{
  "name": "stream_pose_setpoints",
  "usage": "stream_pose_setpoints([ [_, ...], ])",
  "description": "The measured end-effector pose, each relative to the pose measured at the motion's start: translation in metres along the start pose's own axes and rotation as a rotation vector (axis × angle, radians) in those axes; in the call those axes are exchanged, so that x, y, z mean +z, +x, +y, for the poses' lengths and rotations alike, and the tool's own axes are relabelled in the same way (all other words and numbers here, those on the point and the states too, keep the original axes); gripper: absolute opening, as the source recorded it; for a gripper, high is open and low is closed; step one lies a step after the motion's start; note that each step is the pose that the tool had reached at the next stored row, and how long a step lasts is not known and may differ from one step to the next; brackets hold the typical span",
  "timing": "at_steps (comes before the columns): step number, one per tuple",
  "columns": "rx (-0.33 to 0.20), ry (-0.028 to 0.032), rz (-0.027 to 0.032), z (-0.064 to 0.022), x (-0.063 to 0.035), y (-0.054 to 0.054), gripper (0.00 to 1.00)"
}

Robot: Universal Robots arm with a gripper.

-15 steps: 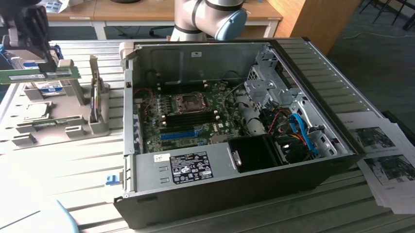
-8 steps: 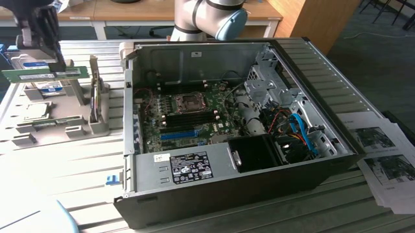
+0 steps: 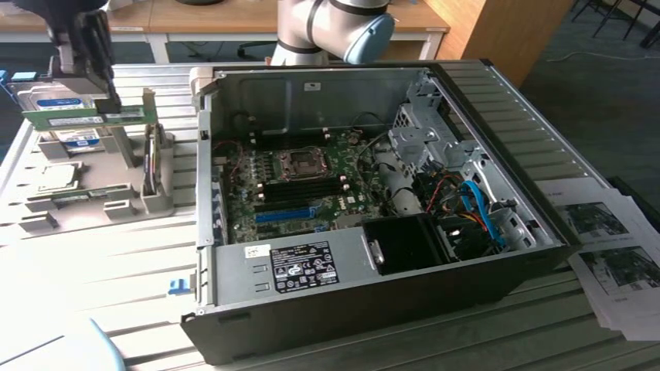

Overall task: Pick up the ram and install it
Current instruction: 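Pick up the ram and move it above insertion slot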

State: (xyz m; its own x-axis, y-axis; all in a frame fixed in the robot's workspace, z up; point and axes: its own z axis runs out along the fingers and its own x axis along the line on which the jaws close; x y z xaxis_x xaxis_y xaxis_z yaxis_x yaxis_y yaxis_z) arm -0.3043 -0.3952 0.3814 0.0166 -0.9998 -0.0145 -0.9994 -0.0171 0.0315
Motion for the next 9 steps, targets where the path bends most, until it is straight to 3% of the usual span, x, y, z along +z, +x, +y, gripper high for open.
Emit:
stream_pose_setpoints([
  [9, 0.000, 0.0000, 0.0000, -0.0194, -0.0006, 0.000, 0.11],
])
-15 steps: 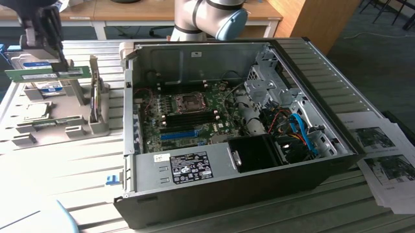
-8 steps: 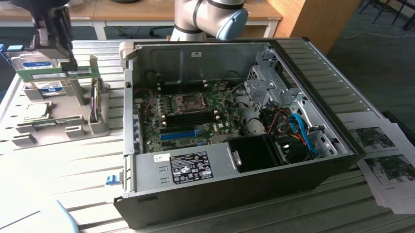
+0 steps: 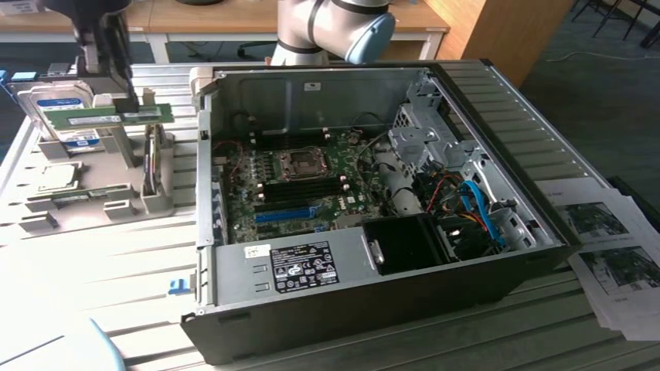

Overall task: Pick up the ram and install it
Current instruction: 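Pick up the ram and move it above insertion slot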

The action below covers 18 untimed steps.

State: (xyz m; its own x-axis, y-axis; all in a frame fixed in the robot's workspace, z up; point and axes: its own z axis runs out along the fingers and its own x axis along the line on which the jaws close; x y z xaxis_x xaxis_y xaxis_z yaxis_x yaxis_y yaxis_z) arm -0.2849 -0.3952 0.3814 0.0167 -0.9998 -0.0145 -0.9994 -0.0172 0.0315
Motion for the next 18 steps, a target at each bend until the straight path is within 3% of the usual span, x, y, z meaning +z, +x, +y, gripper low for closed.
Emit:
stream_pose_setpoints([
  [18, 0.000, -0.0001, 0.0001, -0.0408, -0.0014, 0.001, 0.11],
])
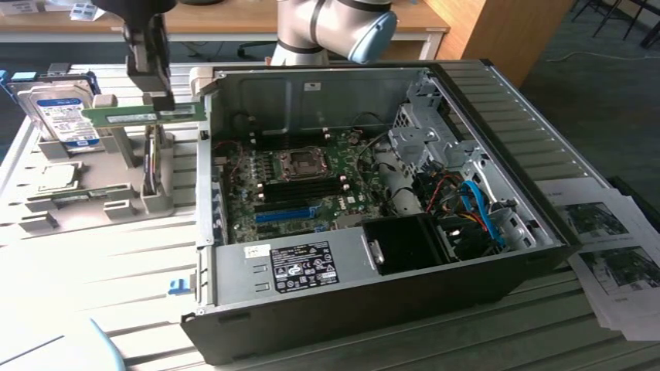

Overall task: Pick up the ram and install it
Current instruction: 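Pick up the ram and move it above insertion slot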

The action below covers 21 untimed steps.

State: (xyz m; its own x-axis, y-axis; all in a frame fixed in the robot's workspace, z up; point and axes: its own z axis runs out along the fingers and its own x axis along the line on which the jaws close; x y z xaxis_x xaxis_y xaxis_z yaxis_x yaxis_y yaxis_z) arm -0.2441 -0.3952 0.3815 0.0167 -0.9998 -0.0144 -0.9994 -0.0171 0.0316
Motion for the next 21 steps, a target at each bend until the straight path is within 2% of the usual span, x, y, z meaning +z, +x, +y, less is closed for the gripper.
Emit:
stream_pose_setpoints([
  [21, 0.000, 0.0000, -0.0001, -0.0532, -0.0017, 0.001, 0.11],
])
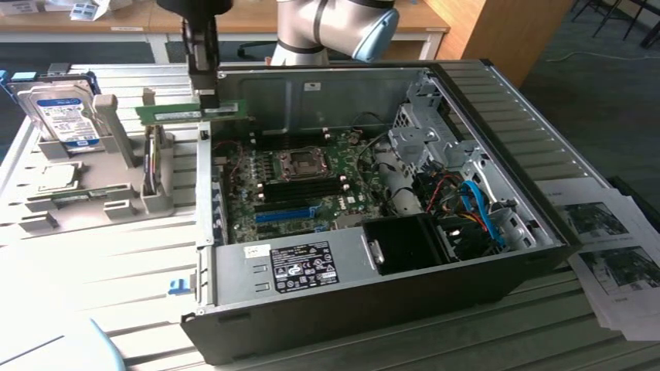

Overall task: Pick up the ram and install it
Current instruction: 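Pick up the ram and move it above insertion slot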

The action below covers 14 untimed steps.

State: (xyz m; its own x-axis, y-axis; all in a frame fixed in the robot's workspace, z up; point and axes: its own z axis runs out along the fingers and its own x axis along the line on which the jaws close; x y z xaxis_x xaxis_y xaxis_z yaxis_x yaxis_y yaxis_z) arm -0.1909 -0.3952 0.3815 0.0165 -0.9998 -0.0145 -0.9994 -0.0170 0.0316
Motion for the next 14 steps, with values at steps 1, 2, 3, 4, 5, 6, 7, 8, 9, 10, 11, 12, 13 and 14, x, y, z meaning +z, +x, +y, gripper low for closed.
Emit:
stream_pose_setpoints([
  [1, 0.000, 0.0000, 0.0000, -0.0025, -0.0001, 0.000, 0.11],
  [2, 0.000, 0.0000, 0.0000, -0.0050, -0.0002, 0.000, 0.11],
  [3, 0.000, 0.0000, 0.0000, -0.0077, -0.0003, 0.000, 0.11],
  [4, 0.000, 0.0000, 0.0000, -0.0101, -0.0003, 0.000, 0.11],
  [5, 0.000, 0.0000, 0.0000, -0.0125, -0.0004, 0.000, 0.11],
  [6, 0.000, 0.0001, 0.0000, -0.0149, -0.0004, 0.000, 0.11],
  [7, 0.000, 0.0001, -0.0001, -0.0173, -0.0005, 0.000, 0.11],
  [8, 0.000, 0.0000, 0.0000, -0.0198, -0.0006, 0.000, 0.11],
  [9, 0.000, 0.0000, 0.0000, -0.0226, -0.0007, 0.000, 0.11],
  [10, 0.000, 0.0000, 0.0000, -0.0252, -0.0008, 0.000, 0.11],
  [11, 0.000, 0.0001, -0.0001, -0.0277, -0.0008, 0.000, 0.11],
  [12, 0.000, 0.0000, 0.0000, -0.0302, -0.0009, 0.000, 0.11],
  [13, 0.000, 0.0000, 0.0000, -0.0328, -0.0011, 0.001, 0.11],
  [14, 0.000, 0.0000, 0.0000, -0.0355, -0.0011, 0.001, 0.11],
])
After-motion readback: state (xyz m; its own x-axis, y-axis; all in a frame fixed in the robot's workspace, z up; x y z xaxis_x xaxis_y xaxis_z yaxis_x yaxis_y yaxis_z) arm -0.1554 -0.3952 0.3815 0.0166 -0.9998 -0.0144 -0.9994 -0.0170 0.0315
